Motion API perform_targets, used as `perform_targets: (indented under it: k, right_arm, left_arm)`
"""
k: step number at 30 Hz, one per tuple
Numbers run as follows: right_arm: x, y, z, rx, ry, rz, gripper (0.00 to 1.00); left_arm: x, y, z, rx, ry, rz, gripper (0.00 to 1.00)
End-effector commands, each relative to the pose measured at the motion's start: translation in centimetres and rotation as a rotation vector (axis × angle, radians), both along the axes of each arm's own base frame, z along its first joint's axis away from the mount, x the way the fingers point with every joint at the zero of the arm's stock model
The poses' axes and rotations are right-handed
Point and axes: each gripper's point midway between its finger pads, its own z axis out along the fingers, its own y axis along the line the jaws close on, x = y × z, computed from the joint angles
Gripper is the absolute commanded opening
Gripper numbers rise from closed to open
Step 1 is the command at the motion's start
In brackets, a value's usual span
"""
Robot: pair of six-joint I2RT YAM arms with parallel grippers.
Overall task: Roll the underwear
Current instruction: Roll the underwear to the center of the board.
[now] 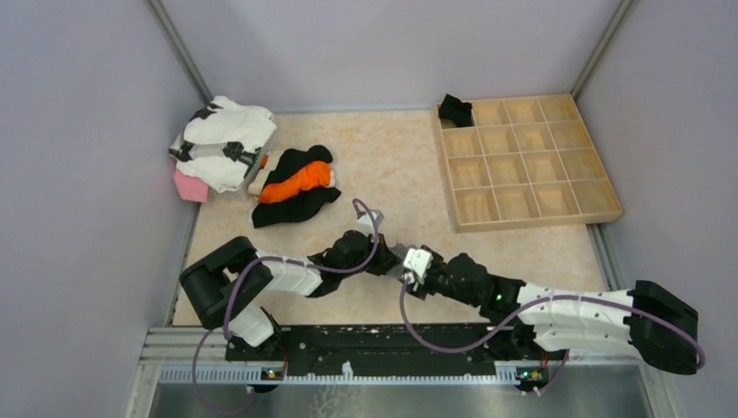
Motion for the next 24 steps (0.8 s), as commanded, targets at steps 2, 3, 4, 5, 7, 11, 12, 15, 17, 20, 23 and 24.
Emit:
perform_targets:
  k: [2, 3, 4, 5, 7, 11, 12, 15, 17, 20, 23, 24]
  right_arm:
    - [-0.6, 1.5, 0.1, -0.142, -0.188, 0.128, 0.6]
    - [-0.7, 1.7, -0.3, -0.167, -0.199, 0.143, 0.6]
    - [-0.8, 1.8, -0.7, -0.19, -0.211, 0.158, 0.6]
    - [-1.0, 1.9, -1.2, -0.212, -0.223, 0.174, 0.6]
    - [-1.1, 2.1, -2.3, -0.264, -0.25, 0.199, 0.61]
    - [-0.7, 2.2, -4.3, -0.355, -0.307, 0.208, 0.61]
    - [-0.6, 2.3, -4.6, -0.372, -0.326, 0.205, 0.61]
    - [0.1, 2.8, -4.7, -0.392, -0.398, 0.18, 0.62]
    - [0.5, 3.0, -4.6, -0.403, -0.439, 0.157, 0.62]
    - [1.5, 2.6, -5.1, -0.466, -0.49, 0.118, 0.62]
    - [1.9, 2.2, -6.3, -0.541, -0.508, 0.122, 0.6]
    - [1.9, 2.1, -6.7, -0.555, -0.503, 0.124, 0.58]
  left_arm:
    - [-4.1, 6.6, -9.1, 0.338, 0.204, 0.016, 0.0]
    - [-4.1, 6.6, -9.2, 0.338, 0.204, 0.013, 0.0]
    - [-4.1, 6.5, -9.3, 0.341, 0.204, 0.011, 0.0]
    - [-4.1, 6.5, -9.3, 0.341, 0.203, 0.008, 0.0]
    - [-4.2, 6.4, -9.3, 0.344, 0.205, -0.001, 0.0]
    - [-4.1, 6.2, -9.4, 0.345, 0.205, -0.011, 0.0]
    - [-4.1, 6.2, -9.4, 0.345, 0.203, -0.013, 0.0]
    - [-4.5, 6.0, -9.4, 0.337, 0.212, -0.033, 0.0]
    - [-4.7, 5.9, -9.4, 0.334, 0.216, -0.044, 0.0]
    - [-4.7, 5.8, -9.3, 0.33, 0.212, -0.054, 0.0]
    - [-4.7, 5.7, -9.2, 0.327, 0.21, -0.057, 0.0]
    - [-4.7, 5.7, -9.1, 0.326, 0.208, -0.057, 0.0]
